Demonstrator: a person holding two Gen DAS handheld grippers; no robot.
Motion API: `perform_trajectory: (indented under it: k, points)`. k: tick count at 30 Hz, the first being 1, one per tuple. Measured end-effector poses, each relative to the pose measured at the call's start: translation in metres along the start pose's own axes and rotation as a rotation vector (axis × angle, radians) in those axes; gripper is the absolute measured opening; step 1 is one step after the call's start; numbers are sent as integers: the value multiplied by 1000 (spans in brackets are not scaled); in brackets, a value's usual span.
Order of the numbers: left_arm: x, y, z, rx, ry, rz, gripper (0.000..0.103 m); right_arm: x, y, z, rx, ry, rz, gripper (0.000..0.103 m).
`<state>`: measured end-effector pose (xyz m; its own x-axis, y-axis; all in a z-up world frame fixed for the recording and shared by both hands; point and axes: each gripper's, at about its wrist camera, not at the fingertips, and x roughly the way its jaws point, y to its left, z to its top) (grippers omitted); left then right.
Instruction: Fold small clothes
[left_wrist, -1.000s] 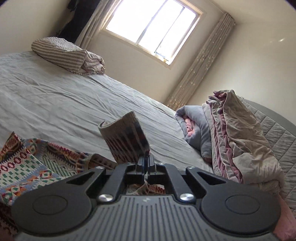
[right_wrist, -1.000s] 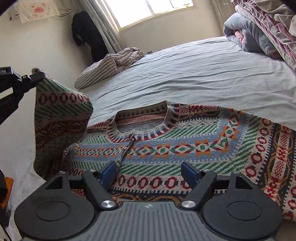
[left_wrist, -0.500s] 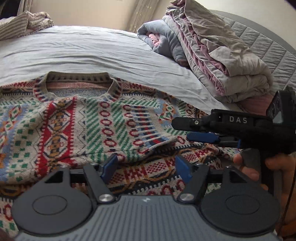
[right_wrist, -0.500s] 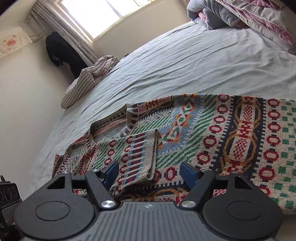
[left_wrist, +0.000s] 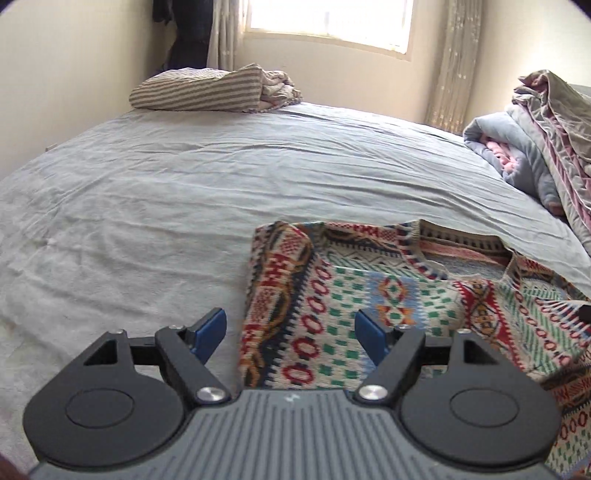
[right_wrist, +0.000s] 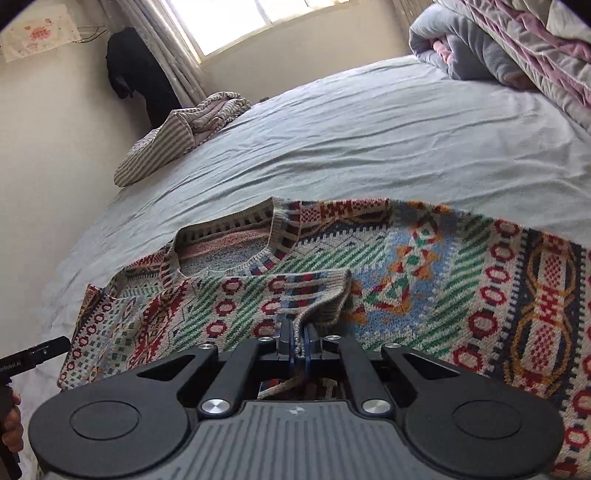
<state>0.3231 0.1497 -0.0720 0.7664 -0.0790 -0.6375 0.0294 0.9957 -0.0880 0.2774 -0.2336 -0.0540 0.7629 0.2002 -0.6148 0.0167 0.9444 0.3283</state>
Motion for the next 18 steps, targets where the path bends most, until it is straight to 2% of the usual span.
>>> perform_trajectory:
  k: [1, 3, 6, 9, 11, 14, 18]
  points:
    - [3, 4, 0, 7, -10, 18, 74, -7, 1, 4, -11, -24, -9, 7]
    - [10, 10, 0, 17, -19, 34, 64, -12, 1, 9, -48, -32, -42, 7]
    - [21, 20, 4, -48, -13, 11, 60, -11, -2, 8, -104, -17, -137, 7]
    - [33, 24, 7, -99, -12, 14, 51, -6, -13, 1, -99, 19, -146, 7]
    - [41, 20, 8, -73, -9, 41, 48, 0, -15, -5, -120, 40, -159, 7]
    - [63, 10, 6, -5, 33, 139, 45, 9, -12, -16, -172, 69, -191, 7]
    - [77, 5, 1, 46, 5, 245, 48, 10, -3, -28, -256, 51, -213, 9]
